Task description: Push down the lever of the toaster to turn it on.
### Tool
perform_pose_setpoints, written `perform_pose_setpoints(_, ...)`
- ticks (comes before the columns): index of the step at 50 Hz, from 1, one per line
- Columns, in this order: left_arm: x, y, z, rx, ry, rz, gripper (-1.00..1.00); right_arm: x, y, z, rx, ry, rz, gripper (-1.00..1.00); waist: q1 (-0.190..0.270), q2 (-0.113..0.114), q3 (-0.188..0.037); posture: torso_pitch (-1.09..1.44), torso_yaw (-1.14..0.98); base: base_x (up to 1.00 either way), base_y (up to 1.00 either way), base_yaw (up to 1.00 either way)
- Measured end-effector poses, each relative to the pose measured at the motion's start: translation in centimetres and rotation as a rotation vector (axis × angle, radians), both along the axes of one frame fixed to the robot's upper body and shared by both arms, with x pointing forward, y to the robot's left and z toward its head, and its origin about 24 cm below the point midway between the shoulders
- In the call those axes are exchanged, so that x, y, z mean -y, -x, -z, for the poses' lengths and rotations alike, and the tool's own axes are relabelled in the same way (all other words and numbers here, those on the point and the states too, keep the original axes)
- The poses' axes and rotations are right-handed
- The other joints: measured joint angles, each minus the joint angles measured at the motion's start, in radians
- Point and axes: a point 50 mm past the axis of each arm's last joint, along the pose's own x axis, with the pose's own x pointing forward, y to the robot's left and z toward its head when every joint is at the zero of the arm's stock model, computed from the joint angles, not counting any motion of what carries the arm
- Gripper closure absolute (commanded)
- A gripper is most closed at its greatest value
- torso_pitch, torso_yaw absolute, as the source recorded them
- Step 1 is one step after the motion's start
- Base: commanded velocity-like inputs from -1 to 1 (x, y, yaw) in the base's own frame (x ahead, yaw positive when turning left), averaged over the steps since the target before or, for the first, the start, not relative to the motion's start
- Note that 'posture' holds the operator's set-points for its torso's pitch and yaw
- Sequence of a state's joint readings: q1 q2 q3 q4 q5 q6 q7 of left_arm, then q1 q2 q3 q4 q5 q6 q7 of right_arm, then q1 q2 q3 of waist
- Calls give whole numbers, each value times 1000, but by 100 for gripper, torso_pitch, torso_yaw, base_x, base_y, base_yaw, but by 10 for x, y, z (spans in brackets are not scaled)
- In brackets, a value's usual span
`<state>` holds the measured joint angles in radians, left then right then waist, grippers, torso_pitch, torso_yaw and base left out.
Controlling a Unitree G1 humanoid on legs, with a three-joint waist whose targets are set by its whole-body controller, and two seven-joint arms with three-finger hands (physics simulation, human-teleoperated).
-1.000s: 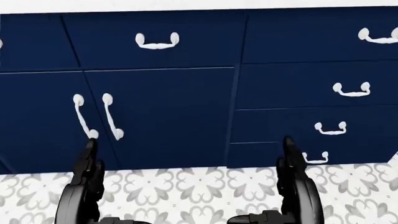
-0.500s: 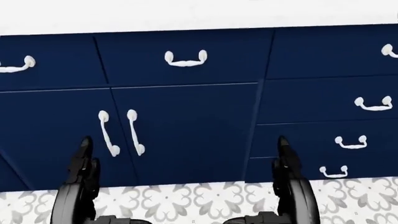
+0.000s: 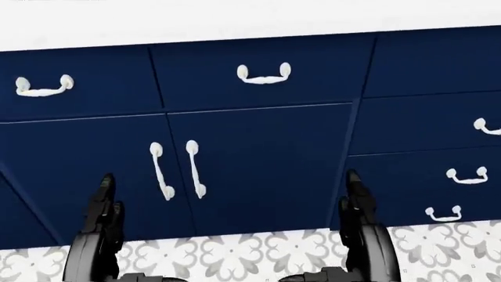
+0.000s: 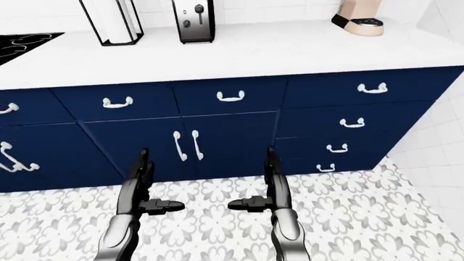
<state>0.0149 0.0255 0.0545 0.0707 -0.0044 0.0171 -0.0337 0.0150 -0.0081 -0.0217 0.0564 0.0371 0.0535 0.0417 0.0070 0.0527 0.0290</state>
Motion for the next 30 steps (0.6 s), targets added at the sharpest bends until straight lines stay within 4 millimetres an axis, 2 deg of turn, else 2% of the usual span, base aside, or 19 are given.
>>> perform_pose_setpoints(7,5,-1,-3,11,4,17,-100,7,-1,-4,20,12,22,-100,-10,-74,8,0,0,0,29,0)
perform_pose_setpoints(10,5,-1,-5,21,4,20,-100,7,-5,-2,30,12,19,-100,-13,-118,3,0,0,0,28,0)
perform_pose_setpoints(11,7,-2,-5,24,8,22,-100,9,-6,-1,29,16,21,-100,-20,-117,0,0,0,0,28,0)
perform_pose_setpoints(12,9,-2,-4,19,12,27,-100,11,-7,2,22,19,27,-100,-27,-105,4,0,0,0,29,0)
perform_pose_setpoints(15,12,1,2,-11,16,42,-100,16,-4,13,-18,20,47,-100,-29,-111,-4,0,0,0,29,0)
perform_pose_setpoints(16,12,1,2,-12,15,41,-100,17,-4,14,-21,20,49,-100,-28,-106,-5,0,0,0,27,0)
perform_pose_setpoints(18,10,0,0,0,13,37,-100,17,-5,13,-10,21,47,-100,-26,-82,-1,0,0,0,28,0)
perform_pose_setpoints(21,10,-2,-5,23,12,35,-100,16,-8,11,10,21,42,-100,-26,-33,6,0,0,0,28,0)
perform_pose_setpoints(23,10,-2,-7,32,12,37,-100,16,-7,9,19,21,41,-100,-25,12,1,0,0,0,28,0)
perform_pose_setpoints(24,8,-2,-7,34,6,34,-100,13,-8,8,26,15,38,-100,-18,21,-6,0,0,0,27,0)
perform_pose_setpoints(27,0,1,-1,2,-2,1,-100,3,-5,10,12,8,4,-100,-5,13,5,0,0,0,28,0)
perform_pose_setpoints(30,1,1,0,-3,0,-3,-100,4,-5,11,3,12,4,-100,-5,-20,4,0,0,0,28,0)
